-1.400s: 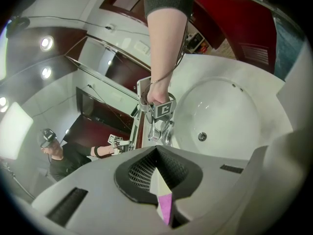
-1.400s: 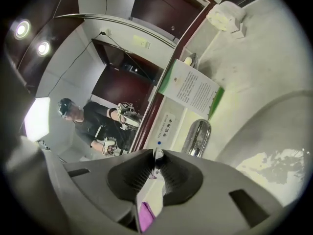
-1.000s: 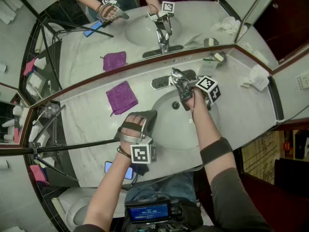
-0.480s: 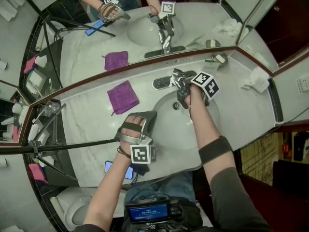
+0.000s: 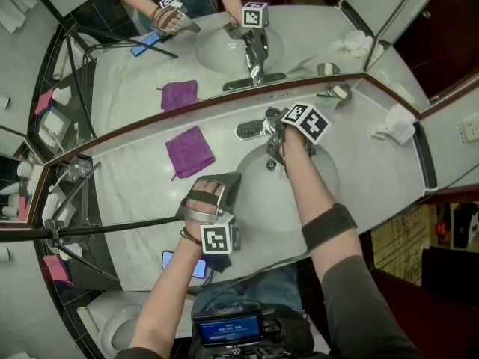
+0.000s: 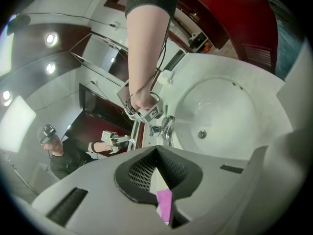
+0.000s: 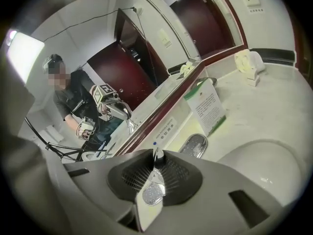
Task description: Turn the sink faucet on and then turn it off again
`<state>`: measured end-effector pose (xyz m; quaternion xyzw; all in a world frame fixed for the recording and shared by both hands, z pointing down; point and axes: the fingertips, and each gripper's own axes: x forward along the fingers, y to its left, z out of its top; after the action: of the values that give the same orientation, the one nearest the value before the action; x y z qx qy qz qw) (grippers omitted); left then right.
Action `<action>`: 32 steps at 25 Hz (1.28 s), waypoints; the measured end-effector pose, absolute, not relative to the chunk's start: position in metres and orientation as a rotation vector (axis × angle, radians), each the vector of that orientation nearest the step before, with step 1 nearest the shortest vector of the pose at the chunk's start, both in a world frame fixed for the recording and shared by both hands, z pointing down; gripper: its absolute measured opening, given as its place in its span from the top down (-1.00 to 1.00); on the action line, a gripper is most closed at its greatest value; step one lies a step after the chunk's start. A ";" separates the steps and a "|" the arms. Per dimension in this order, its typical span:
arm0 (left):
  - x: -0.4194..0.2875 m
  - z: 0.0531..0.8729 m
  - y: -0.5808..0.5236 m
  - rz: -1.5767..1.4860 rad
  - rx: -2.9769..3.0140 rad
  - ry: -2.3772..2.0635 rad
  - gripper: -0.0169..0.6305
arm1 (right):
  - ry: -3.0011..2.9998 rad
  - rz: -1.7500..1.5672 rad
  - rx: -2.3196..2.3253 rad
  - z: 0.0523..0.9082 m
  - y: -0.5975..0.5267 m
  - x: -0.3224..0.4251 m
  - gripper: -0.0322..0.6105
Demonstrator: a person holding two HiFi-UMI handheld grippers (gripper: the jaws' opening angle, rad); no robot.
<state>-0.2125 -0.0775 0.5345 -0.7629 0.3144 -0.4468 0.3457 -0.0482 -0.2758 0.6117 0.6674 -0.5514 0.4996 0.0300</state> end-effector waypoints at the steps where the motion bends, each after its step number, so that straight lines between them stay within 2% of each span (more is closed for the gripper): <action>1: -0.211 0.534 -0.078 -1.159 -1.981 0.813 0.94 | -1.702 1.537 2.053 0.612 -0.276 -0.048 0.70; 19: -0.206 0.506 -0.075 -1.163 -1.944 0.841 0.94 | -1.676 1.544 1.921 0.611 -0.261 -0.047 0.62; 29: -0.211 0.480 -0.066 -1.130 -1.938 0.914 0.94 | -1.711 1.234 1.806 0.571 -0.231 -0.024 0.61; 32: -0.211 0.475 -0.060 -1.130 -1.946 0.931 0.94 | -1.761 1.152 1.756 0.552 -0.223 -0.021 0.74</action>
<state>-0.2115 -0.0600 0.4752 -0.7498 0.3587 -0.4355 0.3457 -0.0211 -0.2231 0.5524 0.6280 -0.6295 0.4120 0.1990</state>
